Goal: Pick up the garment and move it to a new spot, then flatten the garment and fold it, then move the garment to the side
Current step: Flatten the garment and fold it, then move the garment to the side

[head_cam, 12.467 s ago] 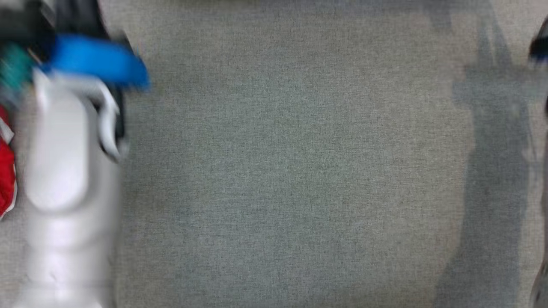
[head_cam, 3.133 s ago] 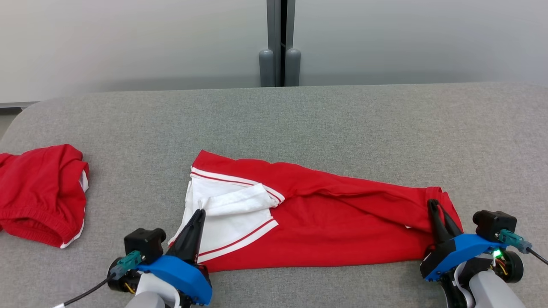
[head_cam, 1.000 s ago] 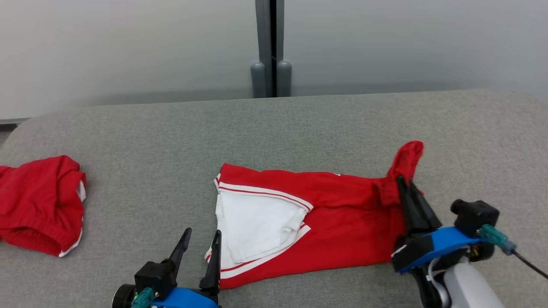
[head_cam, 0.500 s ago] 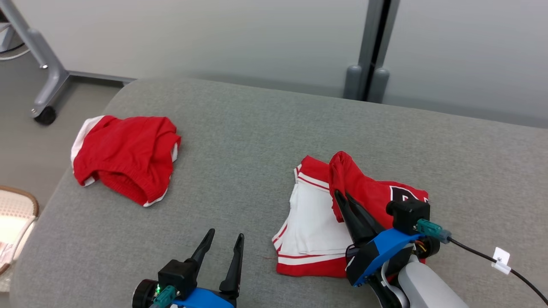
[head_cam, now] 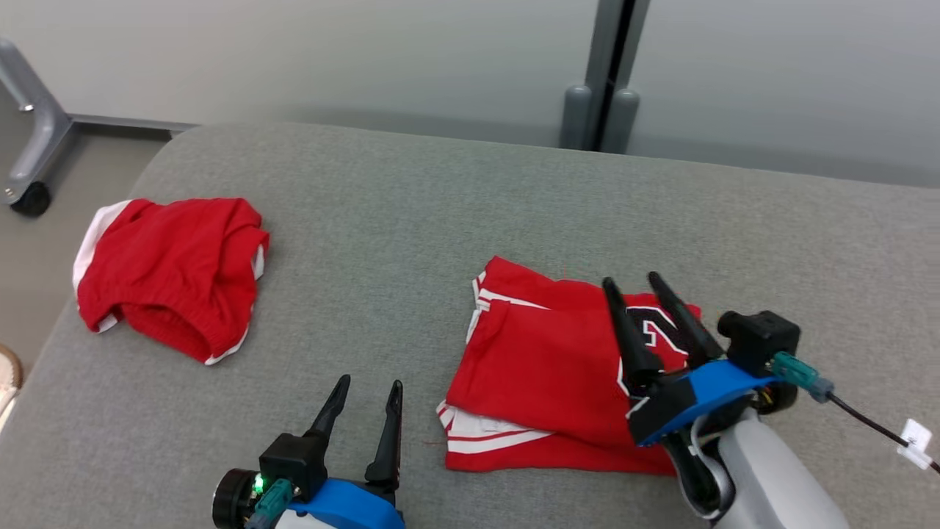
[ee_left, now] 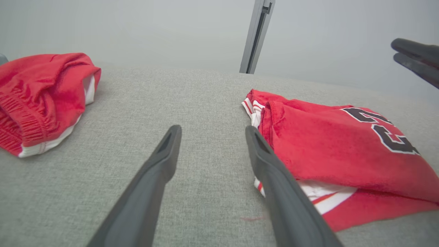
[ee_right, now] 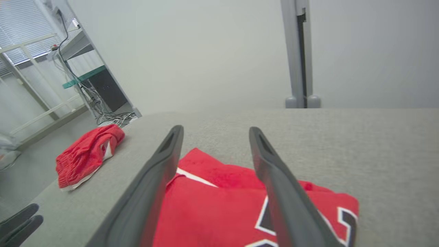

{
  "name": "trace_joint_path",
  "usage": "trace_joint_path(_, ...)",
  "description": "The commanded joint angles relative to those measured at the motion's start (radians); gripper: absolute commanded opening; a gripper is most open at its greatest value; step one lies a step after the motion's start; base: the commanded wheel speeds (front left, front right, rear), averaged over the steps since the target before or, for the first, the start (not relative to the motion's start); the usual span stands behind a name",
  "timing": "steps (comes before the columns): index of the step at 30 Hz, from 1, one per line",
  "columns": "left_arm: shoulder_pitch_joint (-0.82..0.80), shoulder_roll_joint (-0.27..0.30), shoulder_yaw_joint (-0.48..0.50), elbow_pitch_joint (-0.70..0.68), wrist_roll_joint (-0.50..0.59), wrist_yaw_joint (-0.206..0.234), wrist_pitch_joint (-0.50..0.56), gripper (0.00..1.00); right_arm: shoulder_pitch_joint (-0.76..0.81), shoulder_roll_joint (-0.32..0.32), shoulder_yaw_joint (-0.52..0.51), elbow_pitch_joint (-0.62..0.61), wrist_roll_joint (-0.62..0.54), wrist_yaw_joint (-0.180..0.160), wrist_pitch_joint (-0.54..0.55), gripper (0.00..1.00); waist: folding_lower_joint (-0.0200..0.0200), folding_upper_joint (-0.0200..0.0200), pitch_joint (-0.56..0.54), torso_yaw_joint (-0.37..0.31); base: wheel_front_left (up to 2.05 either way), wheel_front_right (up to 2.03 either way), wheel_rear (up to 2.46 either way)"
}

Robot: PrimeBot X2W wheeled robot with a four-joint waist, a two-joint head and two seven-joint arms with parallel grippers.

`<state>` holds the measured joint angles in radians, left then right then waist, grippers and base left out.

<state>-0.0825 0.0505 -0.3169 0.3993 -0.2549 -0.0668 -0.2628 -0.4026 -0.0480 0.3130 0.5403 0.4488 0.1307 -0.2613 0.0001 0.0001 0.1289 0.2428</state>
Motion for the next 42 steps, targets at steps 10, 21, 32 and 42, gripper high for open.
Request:
trace_joint_path(10, 0.007, 0.0, 0.064, -0.041, 0.08, 0.084, -0.003, 1.0, 0.198, -0.004, -0.293, -0.106, -0.209, 0.0, -0.005, 1.0, -0.0001, -0.0001, -0.057, -0.148, 0.0, 0.0, 0.0)
trace_joint_path(21, 0.088, 0.0, 0.122, -0.036, 0.152, 0.113, -0.003, 1.0, 0.311, -0.004, -0.336, -0.085, -0.256, 0.0, -0.005, 1.0, -0.0001, -0.0001, -0.115, -0.191, 0.0, 0.0, 0.0)
trace_joint_path(32, 0.134, 0.001, 0.186, -0.044, 0.191, 0.127, -0.003, 1.0, 0.339, -0.004, -0.34, -0.067, -0.274, 0.0, -0.005, 1.0, -0.0001, -0.0001, -0.135, -0.215, 0.0, 0.0, 0.0)
trace_joint_path(42, 0.103, 0.0, 0.159, -0.052, 0.186, 0.109, -0.003, 1.0, 0.299, -0.004, -0.284, -0.024, -0.216, 0.0, -0.005, 1.0, -0.0001, -0.0001, -0.096, -0.179, 0.0, 0.0, 0.0)
